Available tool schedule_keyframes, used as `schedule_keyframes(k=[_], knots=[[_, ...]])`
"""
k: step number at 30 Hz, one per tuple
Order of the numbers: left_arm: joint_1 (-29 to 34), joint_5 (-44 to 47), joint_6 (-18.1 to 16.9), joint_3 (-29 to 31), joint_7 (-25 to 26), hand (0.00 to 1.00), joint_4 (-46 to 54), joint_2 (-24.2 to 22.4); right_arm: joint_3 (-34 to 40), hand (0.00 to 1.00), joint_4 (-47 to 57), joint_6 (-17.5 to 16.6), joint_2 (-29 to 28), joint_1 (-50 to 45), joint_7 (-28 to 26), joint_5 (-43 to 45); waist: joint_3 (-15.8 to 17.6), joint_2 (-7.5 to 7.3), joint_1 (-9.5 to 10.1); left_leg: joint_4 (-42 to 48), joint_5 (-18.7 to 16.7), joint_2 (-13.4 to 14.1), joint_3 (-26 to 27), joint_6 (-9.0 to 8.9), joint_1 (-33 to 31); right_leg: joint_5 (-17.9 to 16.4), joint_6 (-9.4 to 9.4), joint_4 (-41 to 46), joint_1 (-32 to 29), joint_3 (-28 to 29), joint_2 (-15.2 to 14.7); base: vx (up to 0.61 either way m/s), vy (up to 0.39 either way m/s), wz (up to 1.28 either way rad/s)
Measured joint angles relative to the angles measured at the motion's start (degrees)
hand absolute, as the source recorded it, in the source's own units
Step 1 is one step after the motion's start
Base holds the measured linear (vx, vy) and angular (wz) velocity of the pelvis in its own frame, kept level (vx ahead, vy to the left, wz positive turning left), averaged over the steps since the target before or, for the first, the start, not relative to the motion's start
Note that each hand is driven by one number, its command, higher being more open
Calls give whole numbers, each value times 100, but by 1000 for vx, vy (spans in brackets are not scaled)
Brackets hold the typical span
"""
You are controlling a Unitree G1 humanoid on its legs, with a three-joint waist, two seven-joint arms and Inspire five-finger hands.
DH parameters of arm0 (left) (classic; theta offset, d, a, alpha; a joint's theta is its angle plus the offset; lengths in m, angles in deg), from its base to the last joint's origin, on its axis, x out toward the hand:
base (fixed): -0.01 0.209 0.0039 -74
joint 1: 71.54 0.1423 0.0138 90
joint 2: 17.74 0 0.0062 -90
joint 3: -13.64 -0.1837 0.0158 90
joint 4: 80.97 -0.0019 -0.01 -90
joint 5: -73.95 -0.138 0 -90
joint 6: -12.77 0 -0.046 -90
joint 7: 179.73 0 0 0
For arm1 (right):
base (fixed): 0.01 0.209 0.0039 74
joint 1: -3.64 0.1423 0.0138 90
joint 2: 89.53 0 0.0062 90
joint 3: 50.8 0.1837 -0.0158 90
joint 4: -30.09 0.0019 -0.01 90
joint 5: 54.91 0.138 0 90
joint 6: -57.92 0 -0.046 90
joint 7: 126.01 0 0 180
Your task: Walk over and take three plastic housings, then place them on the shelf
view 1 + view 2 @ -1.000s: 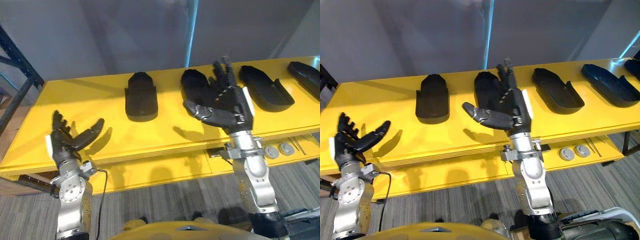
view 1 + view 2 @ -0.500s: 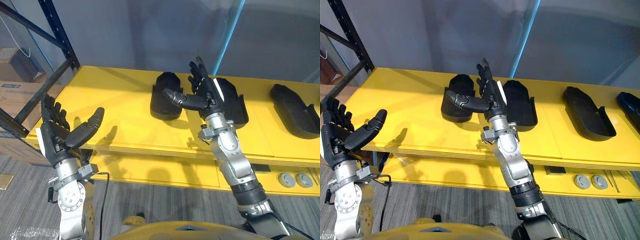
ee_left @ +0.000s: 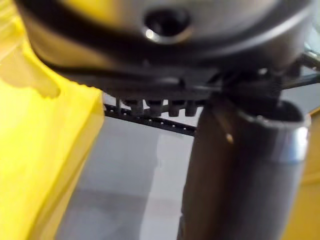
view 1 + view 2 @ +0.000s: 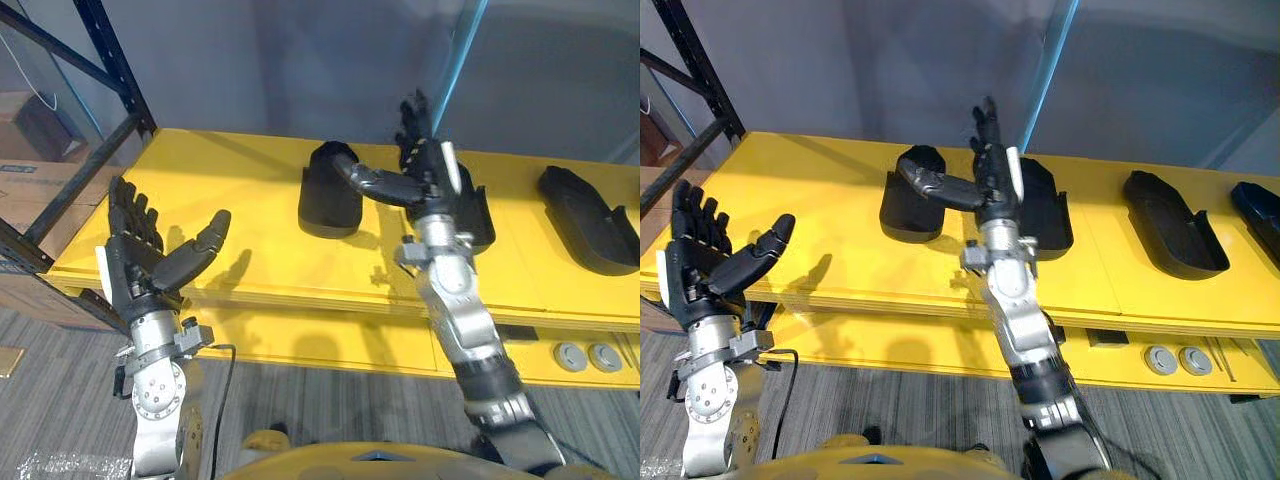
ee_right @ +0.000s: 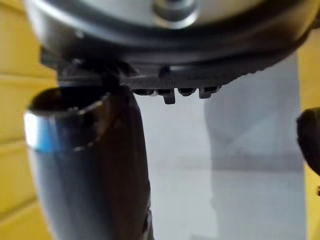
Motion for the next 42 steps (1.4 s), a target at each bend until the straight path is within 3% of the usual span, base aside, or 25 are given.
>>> schedule_keyframes(k=[2,6,9,13,24,30,31,32,33,34,35,37,41,42], knots=[[5,-1,-138,42,1,100,155,-8,264,100,497,-249,-2,-466,-199,5,-12,-23,-46,103,-86,4,98,17,10,3,4,5,0,97,-5,30,51,-32],[23,-3,-579,412,42,100,579,-121,1221,100,1426,-853,-29,-1463,-559,11,-45,-66,-331,162,-280,30,519,43,111,13,21,5,-138,541,11,13,55,-49],[23,37,-694,540,44,100,669,-152,1662,100,1612,-939,-40,-2043,-683,285,-68,-93,-528,103,-298,77,765,33,134,17,25,3,-297,797,72,-4,9,-45],[23,165,-778,517,187,100,681,-274,1749,100,1603,-922,-375,-2710,-1018,1526,-71,-52,-787,41,-264,191,1164,-35,220,28,27,1,-509,1208,208,7,-15,-48],[-231,119,-976,283,1089,100,680,-416,2237,100,1605,-948,-896,-3719,-1080,1879,-87,215,-1301,78,-439,295,1914,-124,409,153,13,-114,-711,1947,430,-6,-8,-37],[-221,-110,-1059,21,1191,100,679,-417,1930,100,1605,-949,-887,-3701,-1091,1831,-29,365,-1231,358,-663,297,2141,-132,455,215,26,-173,-778,2340,536,-27,-12,-34],[-197,-121,-1062,36,1217,100,679,-418,1772,100,1604,-944,-830,-3588,-1096,1806,-38,397,-1171,800,-853,327,1809,-21,251,239,-4,-135,-901,2538,603,-21,-31,-104],[-138,-223,-1052,80,1370,100,679,-419,1547,100,1559,-932,-711,-3350,-1164,1872,-12,423,-1021,1341,-1074,347,1153,238,36,256,-44,-25,-1047,2904,708,-12,-43,-128],[-102,-301,-1045,100,1465,100,682,-423,1419,100,1514,-931,-623,-3203,-1250,1995,21,451,-926,1613,-1235,347,810,331,-31,233,-84,20,-1077,3096,783,-41,2,-172],[25,-393,-1042,84,1573,100,701,-430,1183,100,1375,-930,-376,-2870,-1385,2188,106,525,-800,2013,-1644,339,147,412,-56,194,-131,53,-1093,3473,972,-110,114,-174],[188,-506,-1032,70,1554,100,712,-427,955,100,1234,-906,-189,-2602,-1407,2278,36,721,-708,2168,-1958,366,-353,320,-45,211,-135,81,-1171,3731,1167,-139,166,-163],[230,-503,-1031,16,1389,100,772,-424,684,100,1228,-855,-135,-2543,-1332,2315,-23,818,-650,2187,-2192,322,-474,186,-73,239,-89,238,-1379,3895,1296,-119,165,-86],[196,-409,-1050,-158,897,100,1010,-395,147,100,1276,-489,-426,-3208,-950,2295,196,436,-597,2412,-2192,96,-288,197,-66,288,1,858,-1759,3991,1281,-95,109,-46],[208,-247,-1050,-274,902,100,1008,-400,87,100,1291,-465,-534,-3514,-985,2296,244,398,-598,2485,-2214,51,-154,220,8,296,9,1065,-1818,3976,1300,-71,94,-67]])
